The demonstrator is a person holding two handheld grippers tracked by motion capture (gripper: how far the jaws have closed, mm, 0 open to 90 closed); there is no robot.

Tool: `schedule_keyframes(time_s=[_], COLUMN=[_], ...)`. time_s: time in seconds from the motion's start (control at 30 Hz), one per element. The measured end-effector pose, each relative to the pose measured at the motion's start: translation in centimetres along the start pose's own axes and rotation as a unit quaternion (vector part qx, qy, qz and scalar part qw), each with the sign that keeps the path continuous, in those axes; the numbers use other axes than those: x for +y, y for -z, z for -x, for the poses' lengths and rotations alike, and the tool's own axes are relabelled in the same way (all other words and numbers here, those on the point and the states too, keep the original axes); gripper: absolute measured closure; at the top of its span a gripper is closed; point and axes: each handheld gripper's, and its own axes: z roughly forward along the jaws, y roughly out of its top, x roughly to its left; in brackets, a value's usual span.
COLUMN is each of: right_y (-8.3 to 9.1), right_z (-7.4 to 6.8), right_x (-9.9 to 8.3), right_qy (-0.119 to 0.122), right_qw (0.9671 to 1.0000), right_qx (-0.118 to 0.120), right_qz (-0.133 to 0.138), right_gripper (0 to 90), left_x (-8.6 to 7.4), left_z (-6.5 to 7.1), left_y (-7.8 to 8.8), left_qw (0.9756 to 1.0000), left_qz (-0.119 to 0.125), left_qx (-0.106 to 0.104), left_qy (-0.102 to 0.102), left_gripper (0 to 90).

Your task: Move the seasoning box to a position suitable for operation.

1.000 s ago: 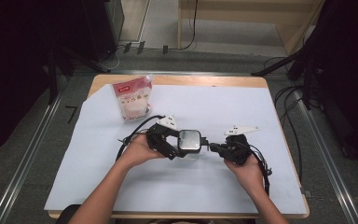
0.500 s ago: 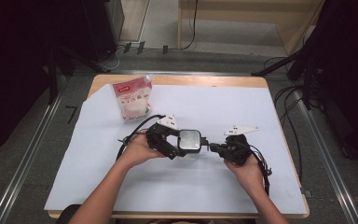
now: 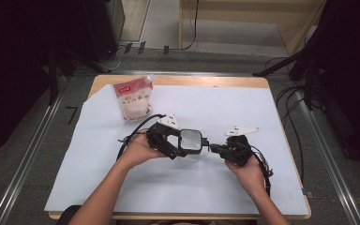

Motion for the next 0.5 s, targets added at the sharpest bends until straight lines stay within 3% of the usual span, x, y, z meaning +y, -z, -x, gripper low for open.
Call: schedule_keyframes(time_s=[0.5], right_y=[0.01], right_z=[-0.09], right_x=[0.04], right_qy=[-0.006], right_qw=[1.0], right_qx=[0.003], right_qz=[0.003], right_gripper=[90.0], left_x=[0.38], left_z=[0.44], left_y=[0.26], left_qw=[0.9999], left_qz=[-0.006], left_qx=[0.01], left_qy=[-0.01], left_gripper=[14.8])
